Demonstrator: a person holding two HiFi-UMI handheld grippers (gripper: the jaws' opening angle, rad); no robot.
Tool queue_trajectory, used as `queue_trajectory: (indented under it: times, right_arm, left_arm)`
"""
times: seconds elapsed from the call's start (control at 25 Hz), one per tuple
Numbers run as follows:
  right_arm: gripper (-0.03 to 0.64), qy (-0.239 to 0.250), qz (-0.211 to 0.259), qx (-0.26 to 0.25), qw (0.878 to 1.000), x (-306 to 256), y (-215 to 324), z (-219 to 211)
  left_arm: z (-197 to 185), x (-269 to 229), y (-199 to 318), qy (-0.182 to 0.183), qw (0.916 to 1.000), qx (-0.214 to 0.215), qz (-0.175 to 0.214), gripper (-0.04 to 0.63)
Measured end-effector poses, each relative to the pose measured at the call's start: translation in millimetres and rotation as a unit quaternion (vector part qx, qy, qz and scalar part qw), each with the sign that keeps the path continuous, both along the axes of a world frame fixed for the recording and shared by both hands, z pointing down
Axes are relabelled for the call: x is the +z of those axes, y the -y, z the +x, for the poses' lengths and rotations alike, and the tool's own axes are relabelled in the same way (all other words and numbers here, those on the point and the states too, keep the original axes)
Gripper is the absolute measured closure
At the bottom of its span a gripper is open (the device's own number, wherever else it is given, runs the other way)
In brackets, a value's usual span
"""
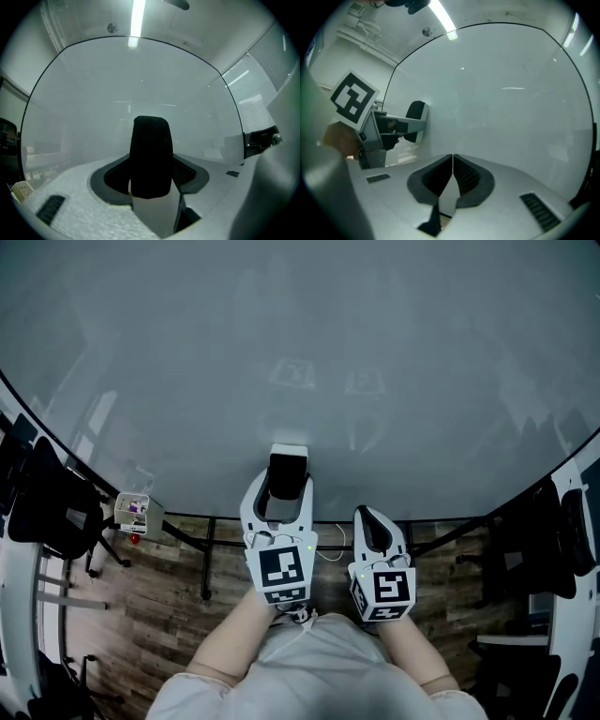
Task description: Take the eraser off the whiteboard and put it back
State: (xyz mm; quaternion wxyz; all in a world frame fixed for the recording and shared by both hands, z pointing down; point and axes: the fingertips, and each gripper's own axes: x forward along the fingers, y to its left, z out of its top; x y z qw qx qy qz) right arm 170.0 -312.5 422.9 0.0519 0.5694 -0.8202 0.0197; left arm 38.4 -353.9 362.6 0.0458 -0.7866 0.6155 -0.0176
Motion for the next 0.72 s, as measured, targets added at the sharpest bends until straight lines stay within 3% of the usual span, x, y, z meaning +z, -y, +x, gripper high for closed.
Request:
queue_trajectory:
  times: [0.32, 0.72]
  right_arm:
    - [0.589, 0.000, -0.011, 0.006, 1.000, 9, -8, -14]
    - [0.588, 0.002, -0.027, 0.006, 1.000, 21, -23, -27]
  left_arm:
    - [-14, 26, -27, -0.012, 0.9993, 0.028, -0.023, 0.339]
    - [-17, 84, -57, -0.008, 0.9951, 0.049, -0.085, 0.338]
